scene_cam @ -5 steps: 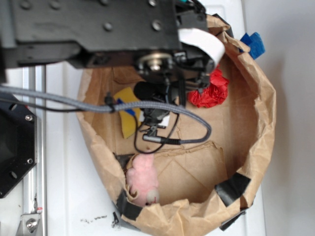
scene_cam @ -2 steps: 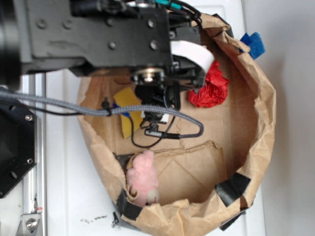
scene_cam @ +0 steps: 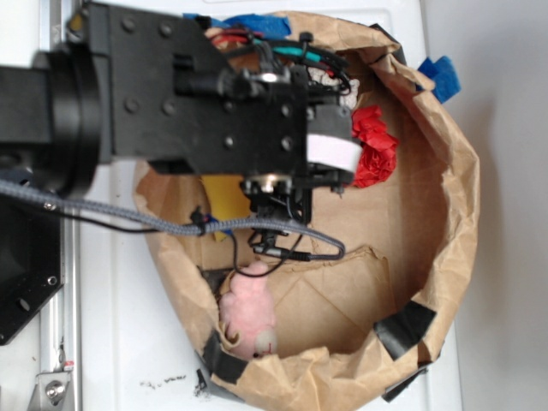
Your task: Grab the white paper.
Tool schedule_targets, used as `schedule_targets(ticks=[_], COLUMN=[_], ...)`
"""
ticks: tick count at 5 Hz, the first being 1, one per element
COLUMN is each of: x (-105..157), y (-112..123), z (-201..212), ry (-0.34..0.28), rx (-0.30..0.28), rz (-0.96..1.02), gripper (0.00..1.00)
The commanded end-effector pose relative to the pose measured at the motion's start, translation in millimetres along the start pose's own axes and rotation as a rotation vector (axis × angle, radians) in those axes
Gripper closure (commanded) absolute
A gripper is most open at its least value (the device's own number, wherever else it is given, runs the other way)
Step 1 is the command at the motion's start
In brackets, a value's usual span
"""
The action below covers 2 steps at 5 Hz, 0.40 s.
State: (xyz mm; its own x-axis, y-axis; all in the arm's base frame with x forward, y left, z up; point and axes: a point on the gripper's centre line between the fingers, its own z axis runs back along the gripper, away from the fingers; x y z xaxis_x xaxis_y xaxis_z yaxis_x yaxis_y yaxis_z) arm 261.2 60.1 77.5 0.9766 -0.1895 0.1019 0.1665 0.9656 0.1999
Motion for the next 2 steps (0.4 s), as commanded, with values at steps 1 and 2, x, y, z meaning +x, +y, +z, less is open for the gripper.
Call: schedule_targets(ticks=[1,2], x=[16.8,27.6], y=[19.3,29.9], z=[11.2,13.2], ry=[-0.072,-0.089], rx=[0.059,0.086], rz=[0.047,0.097], gripper=[0.0,0.0])
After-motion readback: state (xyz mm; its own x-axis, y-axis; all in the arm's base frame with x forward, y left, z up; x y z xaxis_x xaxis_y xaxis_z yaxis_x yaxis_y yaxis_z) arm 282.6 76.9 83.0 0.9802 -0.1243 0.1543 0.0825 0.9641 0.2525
